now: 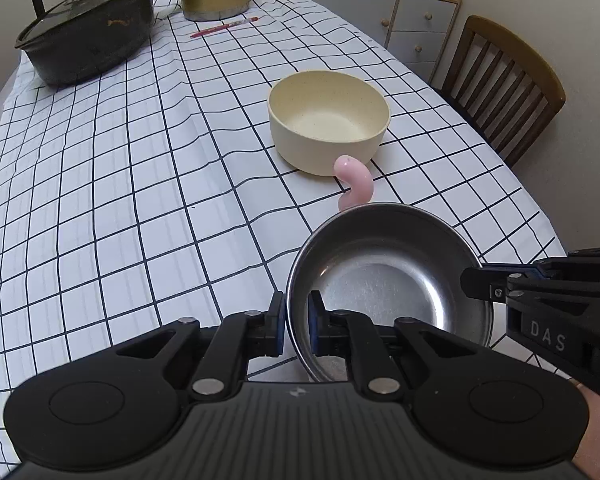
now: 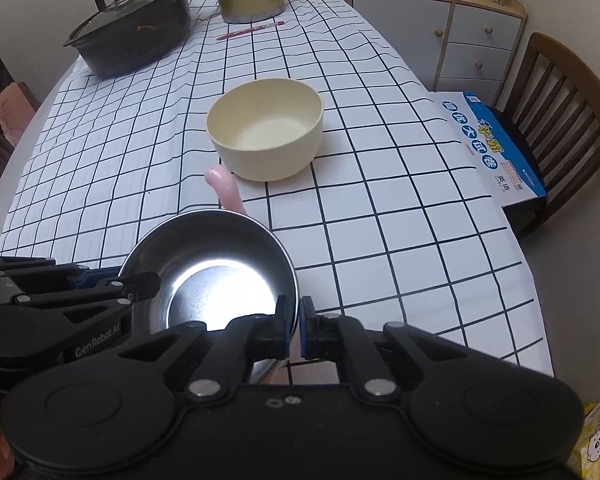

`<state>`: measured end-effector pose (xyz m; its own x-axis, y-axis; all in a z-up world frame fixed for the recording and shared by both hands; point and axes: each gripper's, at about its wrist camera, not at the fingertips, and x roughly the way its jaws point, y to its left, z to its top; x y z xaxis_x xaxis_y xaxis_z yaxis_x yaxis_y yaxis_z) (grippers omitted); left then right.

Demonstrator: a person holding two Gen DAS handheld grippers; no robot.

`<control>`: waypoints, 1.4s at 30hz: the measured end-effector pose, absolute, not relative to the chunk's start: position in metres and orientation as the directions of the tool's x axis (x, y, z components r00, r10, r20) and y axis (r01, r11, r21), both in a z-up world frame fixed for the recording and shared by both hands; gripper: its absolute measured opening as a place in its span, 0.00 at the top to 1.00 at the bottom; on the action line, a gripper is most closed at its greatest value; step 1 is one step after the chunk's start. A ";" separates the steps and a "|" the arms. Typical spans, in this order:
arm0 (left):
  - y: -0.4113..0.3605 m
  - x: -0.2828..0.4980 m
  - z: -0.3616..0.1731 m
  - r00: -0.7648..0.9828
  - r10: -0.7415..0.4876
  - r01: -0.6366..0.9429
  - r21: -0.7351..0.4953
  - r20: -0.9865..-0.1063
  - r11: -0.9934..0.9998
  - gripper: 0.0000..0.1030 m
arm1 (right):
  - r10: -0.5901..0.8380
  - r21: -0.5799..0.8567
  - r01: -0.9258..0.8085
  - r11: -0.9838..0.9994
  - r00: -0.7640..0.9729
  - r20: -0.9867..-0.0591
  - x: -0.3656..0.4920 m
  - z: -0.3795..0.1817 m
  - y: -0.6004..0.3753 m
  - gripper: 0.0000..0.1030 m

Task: Organize plates and bowls
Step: 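Lift the small pink-based steel bowl with both grippers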

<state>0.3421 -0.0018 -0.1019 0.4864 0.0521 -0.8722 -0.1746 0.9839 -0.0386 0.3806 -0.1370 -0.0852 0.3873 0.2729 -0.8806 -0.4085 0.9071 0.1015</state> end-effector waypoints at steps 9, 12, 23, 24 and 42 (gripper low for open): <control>-0.006 0.328 -0.089 0.493 0.076 -0.204 -0.030 -0.867 0.979 0.90 | 0.284 0.098 -0.417 0.904 0.411 -0.866 0.369 -0.069 -0.139 0.95; -0.007 0.321 -0.082 0.511 0.071 -0.207 -0.043 -0.857 0.977 0.96 | 0.291 0.086 -0.443 0.892 0.421 -0.859 0.363 -0.061 -0.137 0.94; 0.001 0.304 -0.064 0.534 0.053 -0.236 -0.089 -0.844 0.968 0.99 | 0.319 0.107 -0.450 0.886 0.427 -0.846 0.363 -0.057 -0.138 0.94; 0.004 0.305 -0.066 0.528 0.039 -0.233 -0.101 -0.849 0.967 0.99 | 0.321 0.115 -0.444 0.889 0.423 -0.848 0.366 -0.058 -0.140 0.94; 0.006 0.327 -0.083 0.541 -0.059 -0.180 -0.184 -0.839 0.966 0.44 | 0.377 0.222 -0.421 0.879 0.332 -0.865 0.401 -0.084 -0.169 0.87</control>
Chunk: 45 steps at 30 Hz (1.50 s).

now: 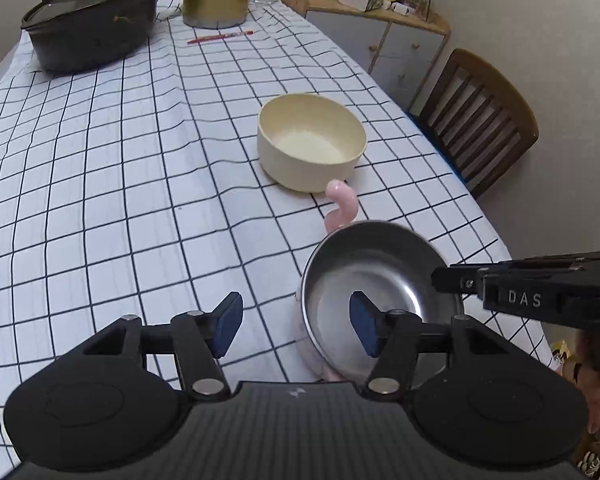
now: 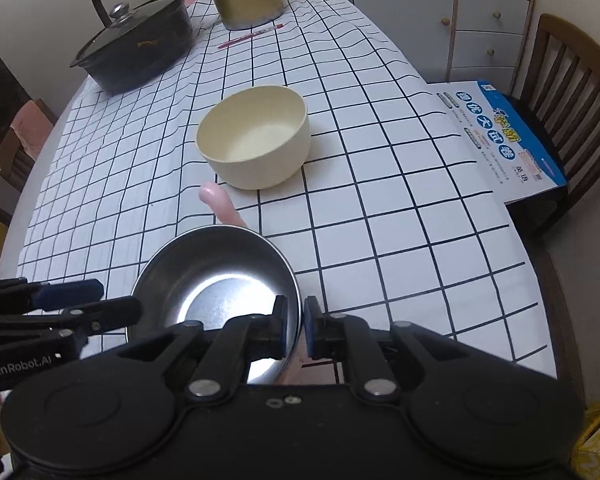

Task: Organize plates and bowls
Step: 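Lift the small pink-based steel bowl with both grippers, then carry the small bowl with both grippers and lower it into the large steel bowl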

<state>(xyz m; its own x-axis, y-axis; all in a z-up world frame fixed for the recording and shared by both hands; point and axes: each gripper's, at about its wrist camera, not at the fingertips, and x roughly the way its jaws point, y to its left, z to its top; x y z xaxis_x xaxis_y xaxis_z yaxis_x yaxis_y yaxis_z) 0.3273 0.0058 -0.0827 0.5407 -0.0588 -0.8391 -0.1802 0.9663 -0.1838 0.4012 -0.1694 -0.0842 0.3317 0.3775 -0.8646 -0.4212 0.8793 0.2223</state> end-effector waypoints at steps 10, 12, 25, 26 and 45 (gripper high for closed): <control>-0.009 0.342 -0.098 0.515 -0.034 -0.167 -0.139 -0.857 0.976 0.48 | 0.368 0.191 -0.473 0.860 0.315 -0.875 0.395 -0.083 -0.163 0.67; -0.010 0.344 -0.101 0.504 -0.033 -0.169 -0.136 -0.863 0.976 0.58 | 0.366 0.185 -0.481 0.857 0.314 -0.876 0.394 -0.084 -0.162 0.70; -0.013 0.350 -0.109 0.468 0.010 -0.208 -0.099 -0.884 0.973 0.92 | 0.308 0.103 -0.501 0.859 0.347 -0.886 0.391 -0.087 -0.156 0.87; -0.013 0.350 -0.109 0.467 0.015 -0.210 -0.095 -0.884 0.973 0.93 | 0.302 0.096 -0.500 0.861 0.350 -0.887 0.391 -0.087 -0.156 0.91; -0.017 0.324 -0.083 0.491 0.081 -0.258 -0.056 -0.867 0.964 0.95 | 0.320 0.103 -0.492 0.864 0.380 -0.868 0.375 -0.067 -0.156 0.95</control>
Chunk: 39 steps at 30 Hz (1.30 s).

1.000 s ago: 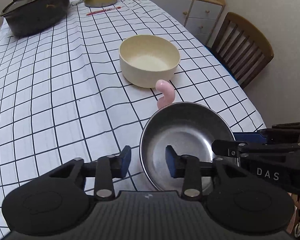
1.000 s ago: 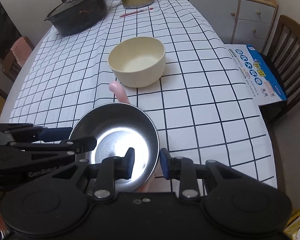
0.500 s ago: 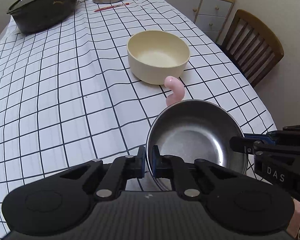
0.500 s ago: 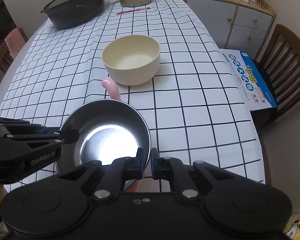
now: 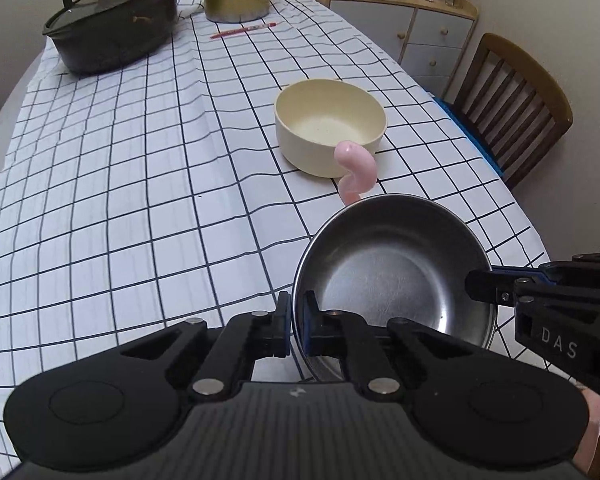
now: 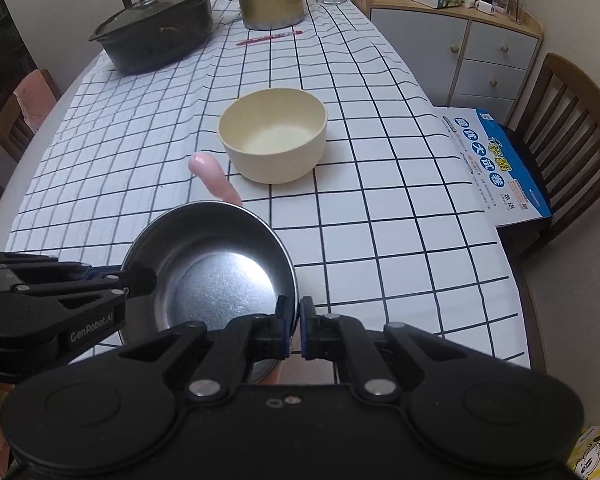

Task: Organize plates and bowls
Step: 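Carry the small bowl with both grippers and lower it into the large steel bowl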

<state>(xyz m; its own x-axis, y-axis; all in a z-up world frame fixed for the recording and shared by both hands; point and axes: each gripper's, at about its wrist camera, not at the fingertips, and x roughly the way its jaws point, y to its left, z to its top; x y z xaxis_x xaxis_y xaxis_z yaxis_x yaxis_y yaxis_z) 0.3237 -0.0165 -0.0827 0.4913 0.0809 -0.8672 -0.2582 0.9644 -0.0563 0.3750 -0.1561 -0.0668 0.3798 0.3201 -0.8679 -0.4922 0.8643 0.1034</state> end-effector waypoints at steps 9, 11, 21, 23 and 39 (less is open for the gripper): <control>-0.013 0.288 -0.047 0.516 0.118 -0.282 -0.038 -0.848 0.959 0.95 | 0.362 0.132 -0.504 0.854 0.392 -0.846 0.348 -0.033 -0.153 0.95; -0.011 0.278 -0.040 0.517 0.127 -0.289 -0.033 -0.846 0.957 0.95 | 0.372 0.138 -0.508 0.850 0.394 -0.841 0.340 -0.026 -0.151 0.94; 0.001 0.218 -0.017 0.517 0.198 -0.377 -0.015 -0.833 0.926 0.95 | 0.425 0.161 -0.578 0.800 0.358 -0.831 0.294 -0.005 -0.136 0.94; 0.004 0.207 -0.016 0.516 0.217 -0.397 -0.007 -0.829 0.918 0.95 | 0.436 0.162 -0.595 0.787 0.350 -0.829 0.284 -0.003 -0.132 0.94; 0.025 0.114 -0.027 0.424 0.292 -0.546 0.015 -0.857 0.838 0.95 | 0.488 0.207 -0.712 0.671 0.213 -0.847 0.215 -0.015 -0.092 0.93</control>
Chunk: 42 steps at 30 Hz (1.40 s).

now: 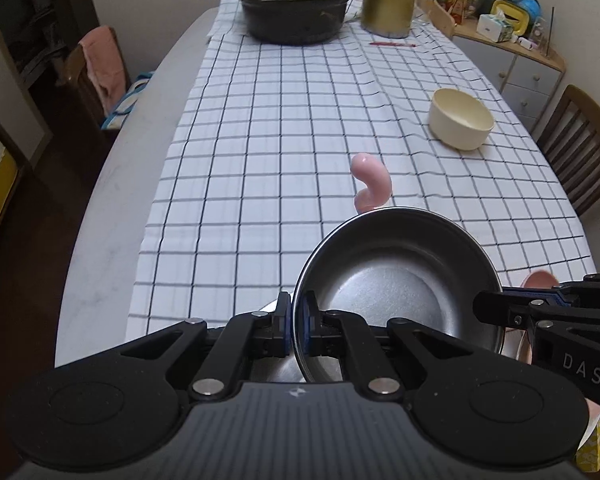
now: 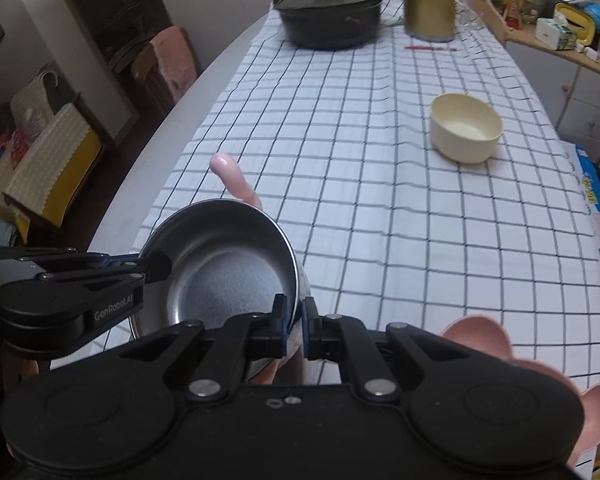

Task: Organize plates and bowls
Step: 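Carry the small bowl with both grippers and lower it into the large steel bowl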

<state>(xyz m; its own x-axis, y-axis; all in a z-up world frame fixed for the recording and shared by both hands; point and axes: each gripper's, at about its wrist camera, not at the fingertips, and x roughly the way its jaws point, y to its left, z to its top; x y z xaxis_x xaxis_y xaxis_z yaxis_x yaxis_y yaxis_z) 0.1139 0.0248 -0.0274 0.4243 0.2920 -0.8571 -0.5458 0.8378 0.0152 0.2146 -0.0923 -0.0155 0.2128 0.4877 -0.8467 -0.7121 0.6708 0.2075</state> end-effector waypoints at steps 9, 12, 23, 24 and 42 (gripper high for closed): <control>0.026 0.089 -0.051 0.366 0.274 -0.580 0.012 -0.890 0.814 0.95 | 0.468 0.252 -0.711 0.656 0.122 -0.876 0.194 -0.039 -0.087 0.93; 0.027 0.085 -0.057 0.352 0.264 -0.586 0.008 -0.898 0.810 0.95 | 0.456 0.260 -0.707 0.657 0.099 -0.884 0.192 -0.046 -0.087 0.93; 0.030 0.081 -0.075 0.317 0.244 -0.590 0.011 -0.916 0.807 0.95 | 0.414 0.262 -0.711 0.653 0.045 -0.909 0.186 -0.063 -0.081 0.92; 0.031 0.081 -0.077 0.315 0.240 -0.591 0.009 -0.918 0.807 0.95 | 0.411 0.263 -0.711 0.652 0.040 -0.911 0.186 -0.064 -0.081 0.92; 0.037 0.079 -0.090 0.307 0.211 -0.578 -0.005 -0.928 0.816 0.95 | 0.398 0.266 -0.710 0.653 0.023 -0.917 0.186 -0.071 -0.079 0.90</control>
<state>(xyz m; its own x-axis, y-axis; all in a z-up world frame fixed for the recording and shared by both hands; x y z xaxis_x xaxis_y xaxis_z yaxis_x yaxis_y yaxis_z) 0.0795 0.0366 -0.0895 0.3071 0.2114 -0.9279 -0.5778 0.8162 -0.0053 0.1864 -0.0787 -0.0715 0.0233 0.3984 -0.9169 -0.7096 0.6526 0.2655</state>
